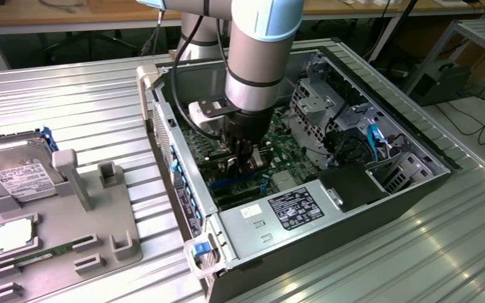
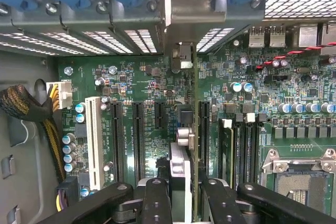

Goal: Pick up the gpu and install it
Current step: 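Insert the gpu into the slot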

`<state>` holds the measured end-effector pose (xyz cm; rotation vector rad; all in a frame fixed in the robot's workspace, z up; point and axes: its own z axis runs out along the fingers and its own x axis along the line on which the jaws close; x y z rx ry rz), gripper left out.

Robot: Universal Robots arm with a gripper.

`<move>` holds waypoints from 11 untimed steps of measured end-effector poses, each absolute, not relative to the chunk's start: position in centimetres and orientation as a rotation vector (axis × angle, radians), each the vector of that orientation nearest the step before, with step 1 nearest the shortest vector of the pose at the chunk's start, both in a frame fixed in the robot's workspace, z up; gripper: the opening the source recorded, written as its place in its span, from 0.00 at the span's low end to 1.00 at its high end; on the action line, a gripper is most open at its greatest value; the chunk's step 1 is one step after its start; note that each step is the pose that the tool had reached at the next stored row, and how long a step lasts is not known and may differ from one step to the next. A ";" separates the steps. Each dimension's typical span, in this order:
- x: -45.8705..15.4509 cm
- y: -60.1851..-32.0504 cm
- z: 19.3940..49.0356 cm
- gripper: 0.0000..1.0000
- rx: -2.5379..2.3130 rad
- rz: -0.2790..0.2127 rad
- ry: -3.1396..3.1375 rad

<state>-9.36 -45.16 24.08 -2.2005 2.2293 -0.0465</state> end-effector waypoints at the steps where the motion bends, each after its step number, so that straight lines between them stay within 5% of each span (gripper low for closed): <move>1: -9.4 -45.2 24.1 0.28 -2.201 -0.046 2.229; 11: -9.4 -45.2 24.1 0.28 -2.200 -0.047 2.230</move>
